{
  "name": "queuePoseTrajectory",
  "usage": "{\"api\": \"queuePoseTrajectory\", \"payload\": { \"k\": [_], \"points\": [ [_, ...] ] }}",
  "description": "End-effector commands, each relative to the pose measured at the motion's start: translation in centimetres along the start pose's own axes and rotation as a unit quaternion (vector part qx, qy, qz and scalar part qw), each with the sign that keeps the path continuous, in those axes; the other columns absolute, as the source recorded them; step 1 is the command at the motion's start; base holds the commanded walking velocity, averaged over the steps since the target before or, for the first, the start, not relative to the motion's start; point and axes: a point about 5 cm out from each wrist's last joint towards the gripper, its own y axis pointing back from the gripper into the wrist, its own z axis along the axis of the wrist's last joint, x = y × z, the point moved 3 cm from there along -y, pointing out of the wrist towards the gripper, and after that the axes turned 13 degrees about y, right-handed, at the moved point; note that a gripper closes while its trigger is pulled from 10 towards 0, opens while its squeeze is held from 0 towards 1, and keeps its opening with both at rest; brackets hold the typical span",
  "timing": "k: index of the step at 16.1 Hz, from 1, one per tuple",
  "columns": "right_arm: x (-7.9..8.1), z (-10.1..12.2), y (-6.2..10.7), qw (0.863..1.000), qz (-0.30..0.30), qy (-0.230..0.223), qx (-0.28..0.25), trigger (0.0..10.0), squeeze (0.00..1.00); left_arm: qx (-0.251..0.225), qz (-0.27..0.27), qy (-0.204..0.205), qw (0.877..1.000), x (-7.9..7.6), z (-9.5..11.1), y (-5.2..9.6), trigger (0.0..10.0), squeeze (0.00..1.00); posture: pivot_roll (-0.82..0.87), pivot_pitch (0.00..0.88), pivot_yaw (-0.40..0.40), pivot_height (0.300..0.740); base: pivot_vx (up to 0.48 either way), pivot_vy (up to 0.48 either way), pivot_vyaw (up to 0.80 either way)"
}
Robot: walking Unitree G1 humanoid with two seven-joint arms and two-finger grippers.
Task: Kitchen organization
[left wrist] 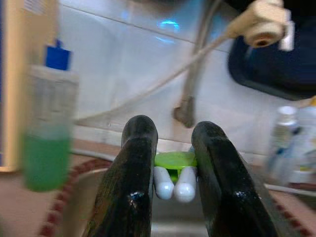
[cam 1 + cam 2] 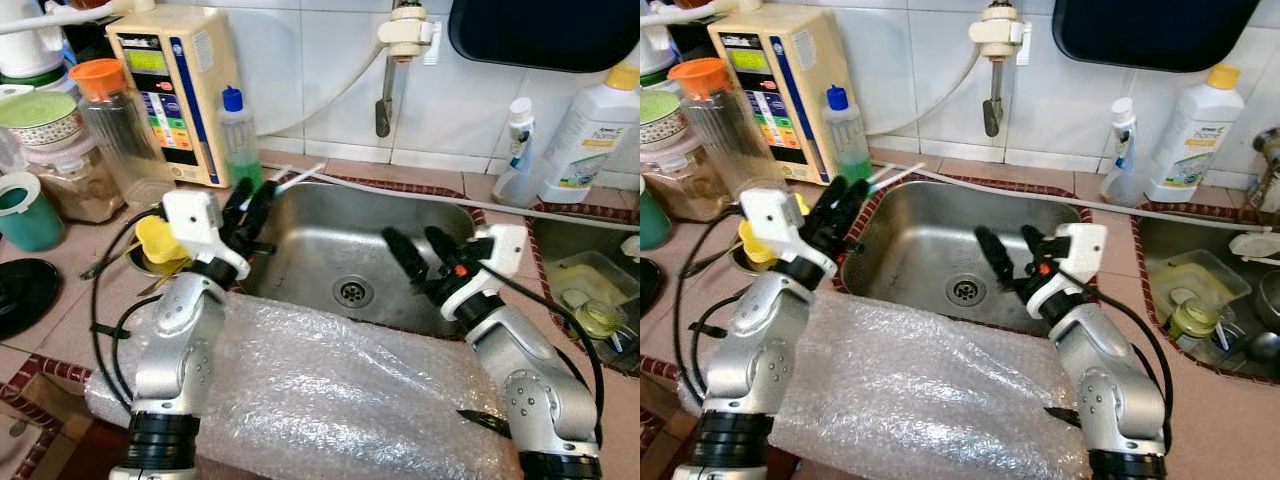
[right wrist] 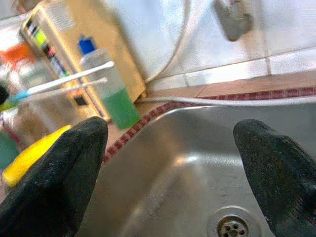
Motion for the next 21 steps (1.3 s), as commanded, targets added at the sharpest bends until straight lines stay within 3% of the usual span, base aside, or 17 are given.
{"api": "queuePoseTrajectory", "payload": {
  "k": [1, 3, 4, 5, 7, 8, 9, 10, 12, 17, 18, 21],
  "points": [
    [-0.2, 0.5, -0.5, 0.999, -0.012, -0.045, -0.010, 10.0, 0.00, 0.003, -0.037, 0.014, 0.999, -1.4, 0.2, -0.4, 0.0, 0.00, 0.05, 0.000, 0.061, 0.740, 0.000, 0.000, 0.00],
    [-0.2, 0.3, -0.8, 0.994, -0.025, -0.110, -0.014, 10.0, 0.00, 0.015, -0.067, 0.016, 0.998, -2.6, -0.3, -0.6, 0.0, 0.00, 0.05, 0.000, 0.060, 0.740, 0.000, 0.000, 0.00],
    [-0.4, 0.1, -1.2, 0.985, -0.043, -0.166, -0.015, 10.0, 0.00, 0.028, -0.090, 0.009, 0.996, -3.4, -1.0, -0.6, 0.0, 0.00, 0.05, 0.000, 0.060, 0.740, 0.000, 0.000, 0.00],
    [0.1, 0.6, -1.6, 0.979, -0.035, -0.198, -0.027, 10.0, 0.00, 0.050, -0.103, 0.031, 0.993, -4.0, -1.9, -0.4, 0.0, 0.00, 0.06, 0.000, 0.062, 0.740, 0.000, 0.000, 0.00],
    [1.3, 1.1, -2.1, 0.984, -0.003, -0.175, -0.027, 10.0, 0.00, 0.067, -0.122, 0.035, 0.990, -4.6, -2.7, -0.2, 0.0, 0.00, 0.06, 0.000, 0.064, 0.740, 0.000, 0.000, 0.00],
    [1.4, 1.3, -2.3, 0.981, -0.004, -0.193, -0.030, 10.0, 0.00, 0.069, -0.127, 0.027, 0.989, -4.8, -2.9, -0.2, 0.0, 0.00, 0.06, 0.000, 0.064, 0.740, 0.000, 0.000, 0.00],
    [1.7, 1.5, -2.6, 0.970, 0.004, -0.240, -0.031, 10.0, 0.00, 0.079, -0.145, -0.002, 0.986, -5.3, -3.4, -0.1, 0.0, 0.00, 0.06, 0.000, 0.067, 0.740, 0.000, 0.000, 0.00],
    [2.3, 1.8, -2.7, 0.967, 0.021, -0.252, -0.032, 10.0, 0.00, 0.083, -0.148, -0.010, 0.985, -5.3, -3.6, 0.0, 0.0, 0.00, 0.06, 0.000, 0.067, 0.740, 0.000, 0.000, 0.00],
    [3.3, 2.2, -2.7, 0.963, 0.044, -0.264, -0.034, 10.0, 0.00, 0.085, -0.142, -0.014, 0.986, -5.0, -3.8, 0.1, 0.0, 0.00, 0.06, 0.000, 0.067, 0.740, 0.000, 0.000, 0.00],
    [4.1, 1.6, -3.5, 0.941, 0.038, -0.336, -0.014, 10.0, 0.00, 0.082, -0.154, -0.010, 0.985, -5.6, -3.8, 0.1, 0.0, 0.00, 0.05, 0.000, 0.070, 0.740, 0.000, 0.000, 0.00],
    [4.2, 1.5, -3.8, 0.937, 0.036, -0.346, -0.011, 0.0, 0.00, 0.082, -0.155, -0.011, 0.984, -5.6, -3.9, 0.2, 0.0, 0.00, 0.05, 0.000, 0.070, 0.740, 0.000, 0.000, 0.00],
    [4.3, 1.6, -4.4, 0.931, 0.035, -0.363, -0.014, 0.0, 0.00, 0.084, -0.156, -0.013, 0.984, -5.6, -4.0, 0.3, 0.0, 0.00, 0.06, 0.000, 0.070, 0.740, 0.000, 0.000, 0.00]
  ]
}}
